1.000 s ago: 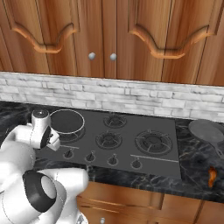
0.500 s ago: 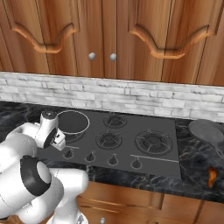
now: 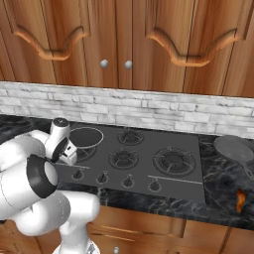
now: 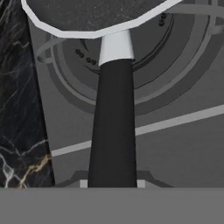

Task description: Place both pans onto different burners. Then place the carrot and the chicken drumstick on different pans.

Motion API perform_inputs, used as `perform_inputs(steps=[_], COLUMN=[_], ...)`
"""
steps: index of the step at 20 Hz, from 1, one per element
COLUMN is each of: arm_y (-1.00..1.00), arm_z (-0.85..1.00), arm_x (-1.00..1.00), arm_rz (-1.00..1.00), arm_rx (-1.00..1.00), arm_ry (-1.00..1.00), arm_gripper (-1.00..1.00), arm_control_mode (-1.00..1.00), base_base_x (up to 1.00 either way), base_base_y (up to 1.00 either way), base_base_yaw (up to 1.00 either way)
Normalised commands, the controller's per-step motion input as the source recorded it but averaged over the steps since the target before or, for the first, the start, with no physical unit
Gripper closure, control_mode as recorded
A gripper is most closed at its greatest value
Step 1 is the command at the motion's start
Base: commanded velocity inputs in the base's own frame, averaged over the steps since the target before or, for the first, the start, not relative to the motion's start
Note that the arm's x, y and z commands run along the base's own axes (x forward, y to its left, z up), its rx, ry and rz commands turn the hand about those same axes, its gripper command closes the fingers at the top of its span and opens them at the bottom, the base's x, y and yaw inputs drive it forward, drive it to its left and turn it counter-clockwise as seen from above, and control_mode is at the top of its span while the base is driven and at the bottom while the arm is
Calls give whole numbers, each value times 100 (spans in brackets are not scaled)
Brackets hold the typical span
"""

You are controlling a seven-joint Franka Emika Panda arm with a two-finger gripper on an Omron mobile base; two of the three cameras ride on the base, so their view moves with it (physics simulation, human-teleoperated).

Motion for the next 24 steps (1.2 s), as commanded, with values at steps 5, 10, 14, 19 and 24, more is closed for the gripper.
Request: perform_inputs(steps=[5, 10, 14, 19, 24], arm_y=[1, 3, 14, 23, 2], arm_z=[-13, -16, -14, -9, -11], arm_x=[-3, -7, -22, -32, -1], arm_rz=[0, 0, 0, 0, 0], arm_rx=[0, 0, 0, 0, 0], arm_ry=[0, 0, 0, 0, 0], arm_gripper=[100, 100, 100, 100, 100], arm_control_mode=[-100, -100, -100, -100, -100], base_base_x=[0, 0, 0, 0, 0], base_base_y=[0, 0, 0, 0, 0], base_base_yaw=[0, 0, 0, 0, 0])
